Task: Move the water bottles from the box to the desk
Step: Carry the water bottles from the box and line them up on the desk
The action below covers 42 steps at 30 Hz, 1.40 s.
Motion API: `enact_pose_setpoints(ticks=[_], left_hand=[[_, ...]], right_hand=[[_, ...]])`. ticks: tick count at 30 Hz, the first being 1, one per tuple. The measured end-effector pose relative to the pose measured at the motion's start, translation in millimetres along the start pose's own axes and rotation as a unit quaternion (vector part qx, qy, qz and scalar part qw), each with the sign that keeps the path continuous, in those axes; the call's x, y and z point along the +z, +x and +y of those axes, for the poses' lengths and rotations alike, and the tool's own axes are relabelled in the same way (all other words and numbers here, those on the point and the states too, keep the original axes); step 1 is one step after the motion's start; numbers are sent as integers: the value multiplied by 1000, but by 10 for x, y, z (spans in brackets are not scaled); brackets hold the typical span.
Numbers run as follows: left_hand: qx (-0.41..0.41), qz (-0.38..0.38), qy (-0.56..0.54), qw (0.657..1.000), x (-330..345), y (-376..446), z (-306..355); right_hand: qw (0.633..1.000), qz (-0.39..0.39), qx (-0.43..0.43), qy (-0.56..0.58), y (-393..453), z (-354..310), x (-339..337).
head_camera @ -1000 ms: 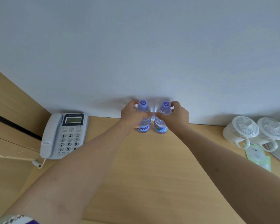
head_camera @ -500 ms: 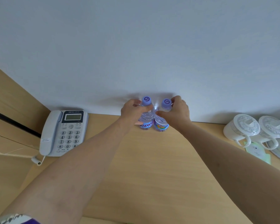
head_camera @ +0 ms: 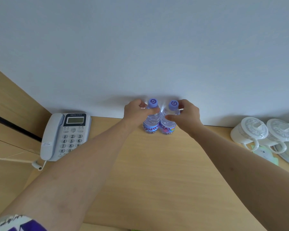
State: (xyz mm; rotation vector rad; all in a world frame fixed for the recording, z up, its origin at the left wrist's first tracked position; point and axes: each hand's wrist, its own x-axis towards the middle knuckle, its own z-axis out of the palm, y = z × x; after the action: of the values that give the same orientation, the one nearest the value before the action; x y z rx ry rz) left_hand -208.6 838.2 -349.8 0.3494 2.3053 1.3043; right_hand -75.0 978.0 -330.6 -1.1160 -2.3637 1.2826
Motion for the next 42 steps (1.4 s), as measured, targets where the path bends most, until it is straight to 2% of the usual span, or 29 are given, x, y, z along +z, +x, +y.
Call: enact_pose_setpoints(ticks=[8,14,23,30,42], left_hand=[[64,7,74,995,55,-62,62],[66,29,89,993,99,-62,116],[62,28,101,993,107,-65,115],[63,18,98,993,104,-54,106],[70,16,88,994,107,-38,77]], right_hand=[[1000,-7,-1,24,-7,12,-53],[999,17,-6,-44,-11,19,-22],[999,4,-24,-28,-34,22,-106],[997,11,-25,-70,-18,-29,-75],[999,3,-35,19,-25,40,-73]])
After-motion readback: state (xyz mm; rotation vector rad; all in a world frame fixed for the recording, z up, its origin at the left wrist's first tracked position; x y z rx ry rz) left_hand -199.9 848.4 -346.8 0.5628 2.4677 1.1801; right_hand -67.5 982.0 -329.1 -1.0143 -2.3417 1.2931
